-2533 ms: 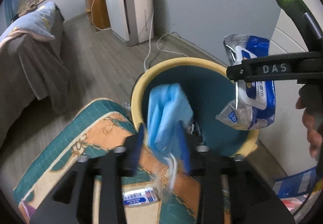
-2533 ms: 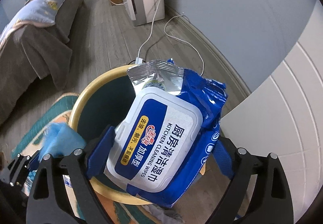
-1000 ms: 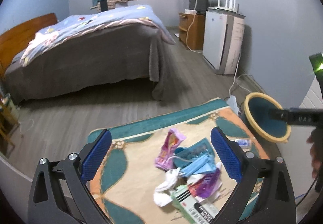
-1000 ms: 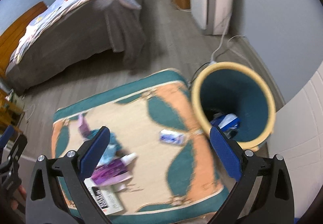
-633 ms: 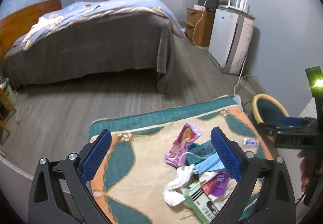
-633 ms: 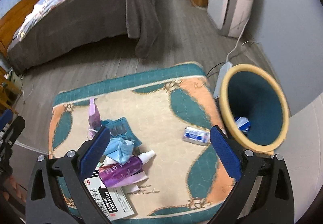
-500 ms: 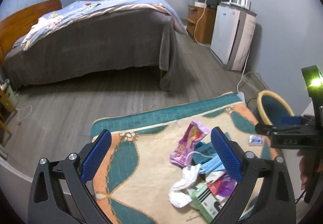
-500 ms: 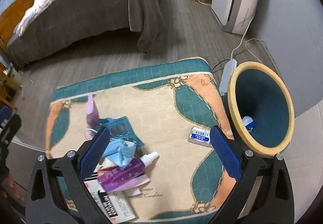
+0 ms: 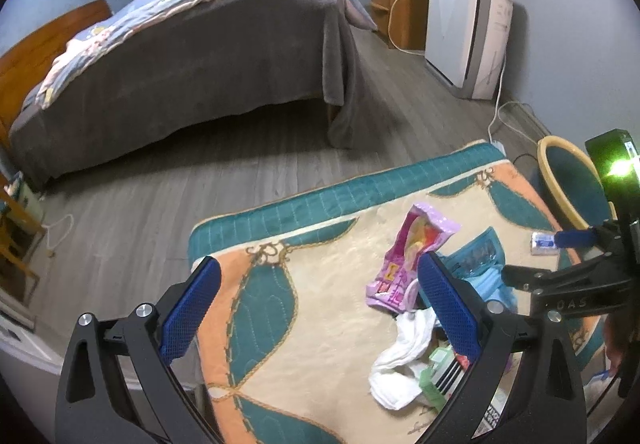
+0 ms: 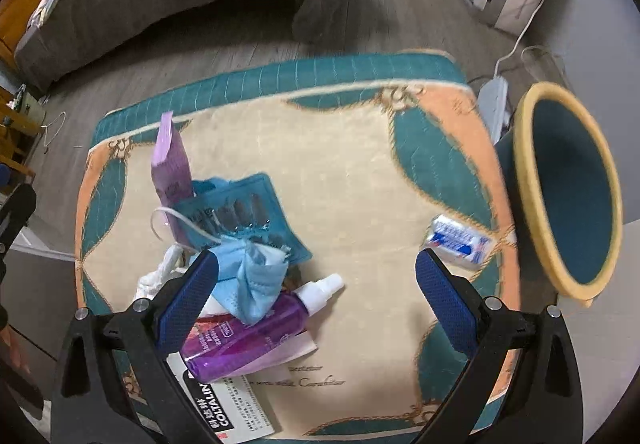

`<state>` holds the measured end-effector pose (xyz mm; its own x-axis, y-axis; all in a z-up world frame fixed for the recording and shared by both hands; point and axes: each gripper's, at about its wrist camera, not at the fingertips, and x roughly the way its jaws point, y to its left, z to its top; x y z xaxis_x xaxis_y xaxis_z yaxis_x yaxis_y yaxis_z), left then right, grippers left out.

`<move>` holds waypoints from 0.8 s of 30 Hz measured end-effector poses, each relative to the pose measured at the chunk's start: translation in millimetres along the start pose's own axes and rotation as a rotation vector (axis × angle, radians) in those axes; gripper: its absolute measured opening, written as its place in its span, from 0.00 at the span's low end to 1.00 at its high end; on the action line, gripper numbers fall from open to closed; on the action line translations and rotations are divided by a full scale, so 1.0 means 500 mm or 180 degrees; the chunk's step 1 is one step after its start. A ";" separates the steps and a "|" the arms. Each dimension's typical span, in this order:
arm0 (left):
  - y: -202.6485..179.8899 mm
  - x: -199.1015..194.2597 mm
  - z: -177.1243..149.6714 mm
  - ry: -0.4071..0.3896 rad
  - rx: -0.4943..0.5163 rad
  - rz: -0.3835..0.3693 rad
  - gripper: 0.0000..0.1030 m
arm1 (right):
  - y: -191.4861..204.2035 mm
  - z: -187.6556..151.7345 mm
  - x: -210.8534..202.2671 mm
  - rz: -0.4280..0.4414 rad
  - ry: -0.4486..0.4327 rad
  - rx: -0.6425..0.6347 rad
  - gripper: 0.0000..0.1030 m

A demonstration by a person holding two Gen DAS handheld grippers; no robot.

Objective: Collect trash
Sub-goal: 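Grasp a blue face mask with the right gripper and lift it toward the bin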

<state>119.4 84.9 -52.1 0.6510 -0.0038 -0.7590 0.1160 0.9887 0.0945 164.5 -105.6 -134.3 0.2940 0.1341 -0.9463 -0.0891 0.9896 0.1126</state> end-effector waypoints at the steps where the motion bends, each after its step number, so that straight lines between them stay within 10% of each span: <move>1: 0.000 0.001 0.000 0.0002 0.0016 0.0006 0.95 | 0.000 -0.001 0.003 0.0025 0.0018 0.0008 0.92; 15: -0.009 0.010 -0.005 0.0061 0.0075 0.0004 0.95 | 0.039 -0.011 0.022 0.0420 0.0227 -0.0054 0.22; 24: -0.025 0.019 -0.003 0.0094 0.0107 -0.0027 0.95 | 0.019 0.016 -0.071 0.0433 -0.0171 -0.0107 0.19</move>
<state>122.8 72.8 -61.5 0.6277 -0.0072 -0.7784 0.1469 0.9831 0.1093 160.8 -100.4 -97.5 0.3275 0.2704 -0.9053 -0.1631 0.9600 0.2277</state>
